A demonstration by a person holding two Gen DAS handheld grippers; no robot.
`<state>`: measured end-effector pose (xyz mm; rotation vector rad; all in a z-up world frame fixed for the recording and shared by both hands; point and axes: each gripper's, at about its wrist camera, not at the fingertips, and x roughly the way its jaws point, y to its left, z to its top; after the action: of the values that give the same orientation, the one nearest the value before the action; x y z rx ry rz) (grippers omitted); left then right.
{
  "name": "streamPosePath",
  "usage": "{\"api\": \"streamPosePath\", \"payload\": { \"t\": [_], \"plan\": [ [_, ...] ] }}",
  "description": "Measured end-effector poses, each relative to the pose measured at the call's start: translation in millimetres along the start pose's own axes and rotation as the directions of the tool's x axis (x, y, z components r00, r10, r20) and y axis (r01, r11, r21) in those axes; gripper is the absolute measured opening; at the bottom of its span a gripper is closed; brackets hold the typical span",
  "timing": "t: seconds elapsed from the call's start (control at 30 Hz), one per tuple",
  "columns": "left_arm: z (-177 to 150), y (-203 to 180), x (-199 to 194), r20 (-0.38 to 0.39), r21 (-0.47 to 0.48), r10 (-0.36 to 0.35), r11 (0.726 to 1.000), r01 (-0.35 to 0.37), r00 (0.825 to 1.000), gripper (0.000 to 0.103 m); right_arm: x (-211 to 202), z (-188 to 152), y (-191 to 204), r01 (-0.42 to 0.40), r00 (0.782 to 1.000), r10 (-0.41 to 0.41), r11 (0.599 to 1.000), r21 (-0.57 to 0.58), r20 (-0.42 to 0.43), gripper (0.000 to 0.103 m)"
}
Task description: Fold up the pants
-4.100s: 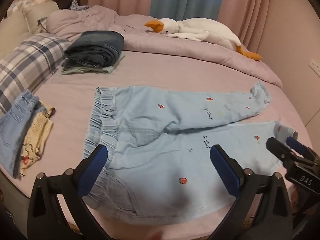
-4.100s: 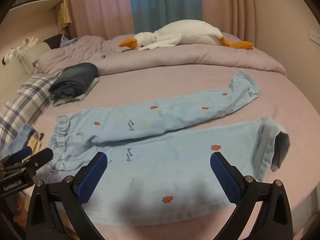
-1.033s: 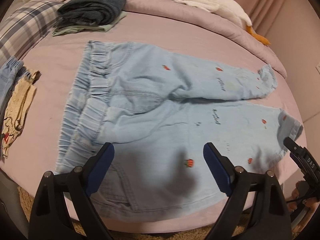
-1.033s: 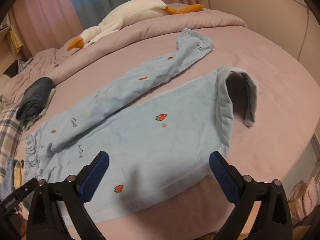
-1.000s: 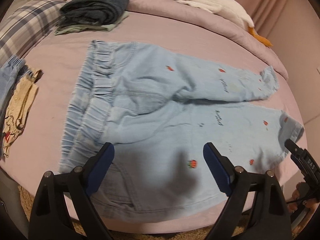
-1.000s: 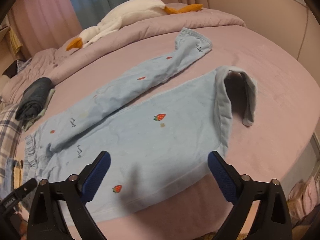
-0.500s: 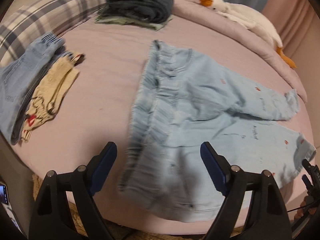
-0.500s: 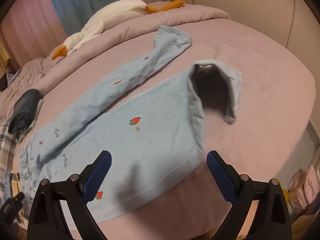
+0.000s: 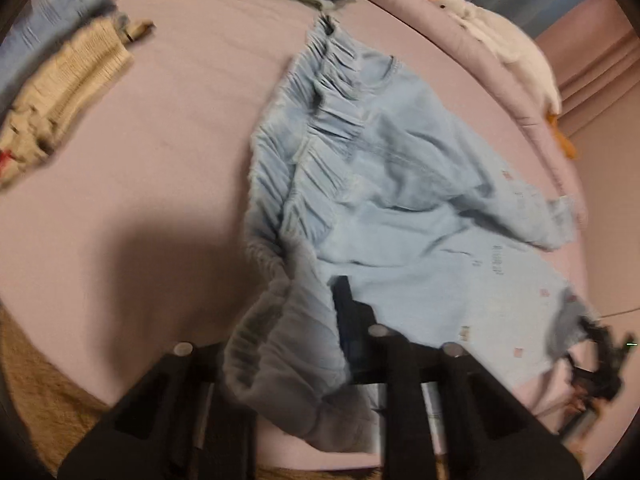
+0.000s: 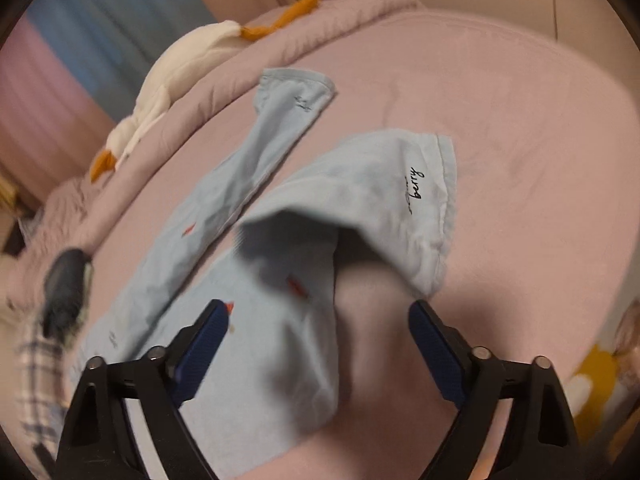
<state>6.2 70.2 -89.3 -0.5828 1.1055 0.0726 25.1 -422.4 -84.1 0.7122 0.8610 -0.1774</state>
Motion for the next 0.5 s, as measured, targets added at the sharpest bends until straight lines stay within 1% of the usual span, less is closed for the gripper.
{"api": "streamPosePath", "payload": {
  "t": [0.03,0.07,0.1,0.13,0.17,0.2,0.23,0.27,0.3,0.33,0.37,0.4,0.47,0.5],
  "plan": [
    [0,1,-2,0.007,-0.009,0.005,1.0,-0.005,1.0,0.016,6,6,-7,-0.015,1.0,0.016,0.999,0.036,-0.013,0.079],
    [1,2,-5,0.013,-0.011,-0.001,1.0,0.001,1.0,0.015,7,8,-11,-0.017,1.0,0.018,0.998,0.058,-0.016,0.068],
    [1,5,-13,0.034,-0.032,-0.015,0.999,0.017,0.999,0.015,6,14,-19,-0.023,1.0,0.024,0.994,0.105,-0.005,0.055],
    [3,8,-21,0.053,-0.046,-0.026,0.999,0.029,0.998,0.015,2,18,-22,-0.026,1.0,0.025,0.992,0.126,0.008,0.049],
    [5,10,-28,0.068,-0.053,-0.03,0.998,0.033,0.997,0.015,-5,23,-24,-0.021,0.999,0.017,0.992,0.125,0.029,0.031],
    [9,13,-39,0.087,-0.051,-0.033,0.998,0.037,0.996,0.015,-13,26,-23,-0.028,0.999,0.023,0.994,0.107,0.044,0.021],
    [12,15,-49,0.106,-0.046,-0.033,0.998,0.038,0.994,0.014,-21,27,-21,-0.049,0.997,0.044,0.995,0.086,0.059,0.02],
    [14,16,-56,0.118,-0.035,-0.032,0.999,0.036,0.993,0.014,-33,27,-17,-0.088,0.993,0.083,0.995,0.055,0.084,0.016],
    [16,16,-63,0.136,-0.018,-0.002,1.0,0.005,0.991,0.014,-39,27,-14,-0.084,0.992,0.08,0.996,0.036,0.1,0.009],
    [17,18,-65,0.15,-0.007,0.031,1.0,-0.031,0.988,0.014,-51,21,-9,-0.014,0.992,0.014,1.0,-0.007,0.125,0.008],
    [18,20,-64,0.146,0.008,0.058,0.998,-0.06,0.988,0.014,-55,14,-11,0.051,0.991,-0.048,0.999,-0.018,0.123,0.008],
    [18,26,-59,0.126,0.007,0.081,0.997,-0.083,0.989,0.014,-55,6,-18,0.074,0.992,-0.074,0.997,0.0,0.106,0.008],
    [13,34,-41,0.059,-0.001,0.105,0.994,-0.105,0.993,0.015,-48,-8,-34,0.082,0.994,-0.084,0.996,0.039,0.069,0.008],
    [8,40,-31,0.031,-0.001,0.114,0.993,-0.114,0.993,0.015,-38,-18,-49,0.103,0.994,-0.105,0.992,0.068,0.028,0.008]
  ]
}}
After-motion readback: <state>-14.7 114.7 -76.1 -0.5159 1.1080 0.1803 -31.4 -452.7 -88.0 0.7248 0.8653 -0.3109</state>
